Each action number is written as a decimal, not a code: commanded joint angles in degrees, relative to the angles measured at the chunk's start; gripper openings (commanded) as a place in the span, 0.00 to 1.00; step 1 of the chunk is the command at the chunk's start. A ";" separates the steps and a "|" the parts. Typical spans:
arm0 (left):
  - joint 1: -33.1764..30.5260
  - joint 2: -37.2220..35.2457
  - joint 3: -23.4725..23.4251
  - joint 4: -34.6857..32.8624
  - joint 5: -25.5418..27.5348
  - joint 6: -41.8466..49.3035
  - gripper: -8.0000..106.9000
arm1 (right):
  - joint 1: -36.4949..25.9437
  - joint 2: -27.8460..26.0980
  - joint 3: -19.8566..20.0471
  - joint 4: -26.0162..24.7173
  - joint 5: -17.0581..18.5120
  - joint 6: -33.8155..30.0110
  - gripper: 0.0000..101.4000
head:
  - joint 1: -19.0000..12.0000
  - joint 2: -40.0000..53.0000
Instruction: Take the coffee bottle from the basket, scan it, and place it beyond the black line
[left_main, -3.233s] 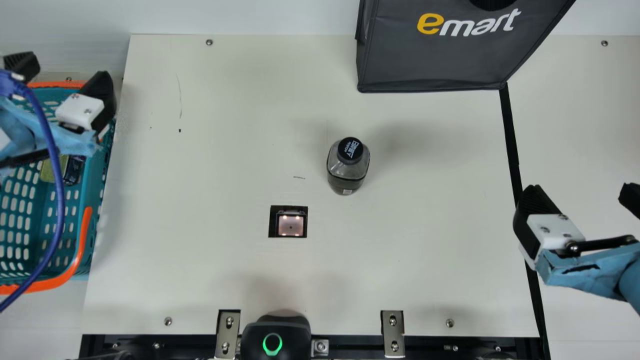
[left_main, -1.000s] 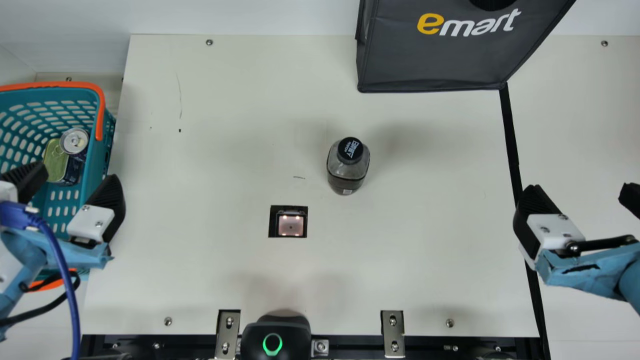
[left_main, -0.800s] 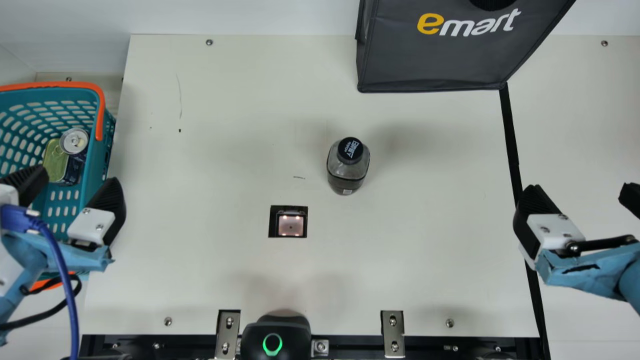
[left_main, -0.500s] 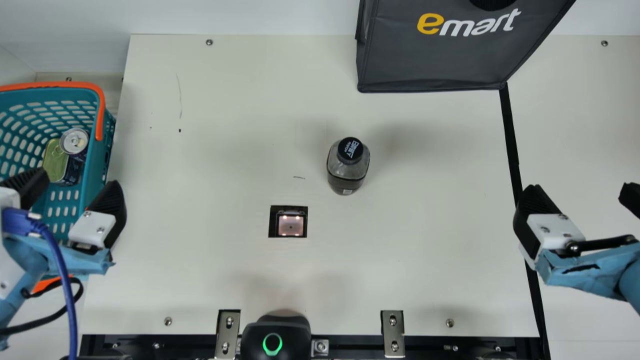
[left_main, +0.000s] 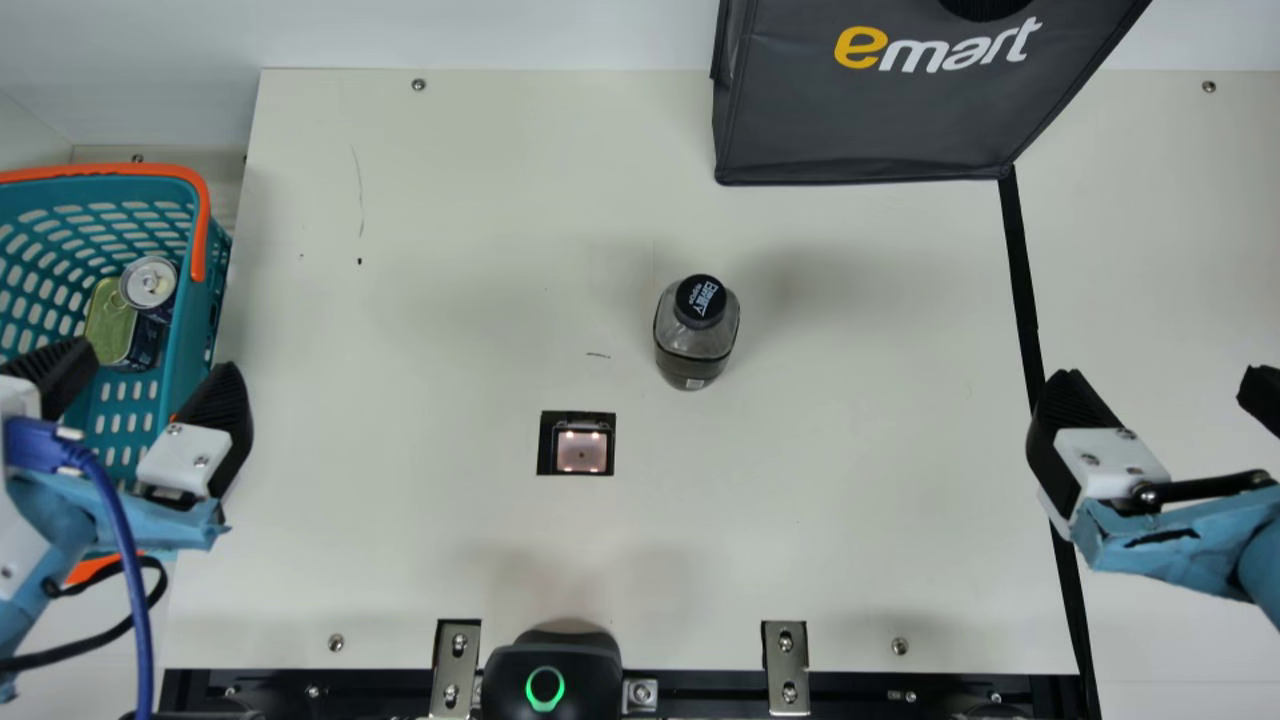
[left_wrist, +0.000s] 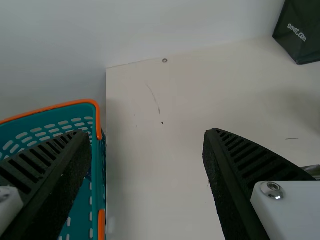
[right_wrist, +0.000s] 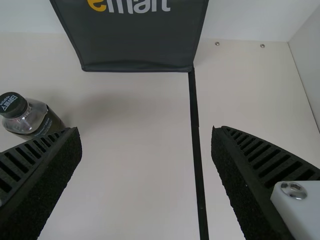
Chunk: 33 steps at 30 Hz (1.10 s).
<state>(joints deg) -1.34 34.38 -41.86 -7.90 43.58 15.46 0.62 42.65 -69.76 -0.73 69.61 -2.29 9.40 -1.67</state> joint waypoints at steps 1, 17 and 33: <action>0.00 0.00 0.00 0.00 0.00 0.00 0.85 | 0.00 0.00 0.00 0.00 0.00 0.00 0.90 | -1.48 0.09; 0.00 0.00 0.00 0.00 0.00 0.00 0.85 | 0.00 0.00 0.00 0.00 0.00 0.00 0.90 | -1.48 0.09; 0.00 0.00 0.00 0.00 0.00 0.00 0.85 | 0.66 0.65 -0.55 0.06 -0.37 0.00 0.90 | -1.48 0.09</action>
<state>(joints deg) -1.34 34.38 -41.86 -7.90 43.58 15.46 1.10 43.11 -70.10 -0.73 69.52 -2.29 9.49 -1.67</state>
